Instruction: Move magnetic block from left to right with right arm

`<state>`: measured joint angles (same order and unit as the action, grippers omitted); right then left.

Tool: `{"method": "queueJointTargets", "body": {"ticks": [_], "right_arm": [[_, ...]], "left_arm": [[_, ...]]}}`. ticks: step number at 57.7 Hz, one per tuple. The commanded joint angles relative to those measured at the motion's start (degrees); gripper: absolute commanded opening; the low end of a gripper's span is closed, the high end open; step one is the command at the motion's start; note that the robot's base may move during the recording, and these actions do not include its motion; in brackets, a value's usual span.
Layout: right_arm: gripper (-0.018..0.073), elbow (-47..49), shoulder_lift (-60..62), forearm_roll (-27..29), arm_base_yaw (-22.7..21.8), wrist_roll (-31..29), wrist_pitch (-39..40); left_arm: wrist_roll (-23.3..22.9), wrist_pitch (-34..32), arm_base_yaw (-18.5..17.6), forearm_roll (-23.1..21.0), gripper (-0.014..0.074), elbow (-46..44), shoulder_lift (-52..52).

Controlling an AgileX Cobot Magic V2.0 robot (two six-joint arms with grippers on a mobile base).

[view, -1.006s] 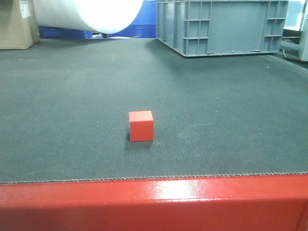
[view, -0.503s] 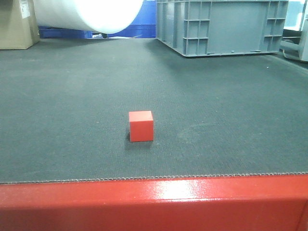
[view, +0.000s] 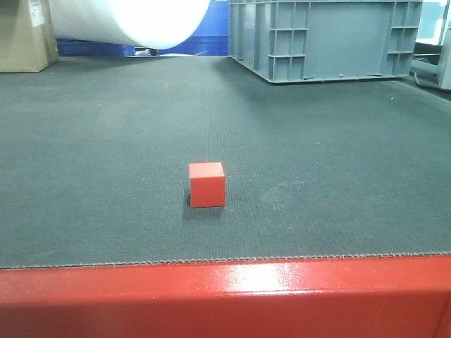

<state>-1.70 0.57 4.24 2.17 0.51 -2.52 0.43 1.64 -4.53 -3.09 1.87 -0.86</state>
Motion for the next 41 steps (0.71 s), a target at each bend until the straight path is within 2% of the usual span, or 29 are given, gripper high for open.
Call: {"method": "queueJointTargets", "body": {"ticks": [1,41], "right_arm": [[0.0034,-0.06,1.22,-0.61,-0.32,-0.51,5.45],[0.0034,-0.06,1.22,-0.61,-0.32,-0.51,5.45]], "left_arm": [[-0.43,-4.78,-0.25,-0.15,-0.0126,0.51,-0.47],[-0.43,-4.78,-0.25,-0.15,-0.0126,0.51,-0.47]]}}
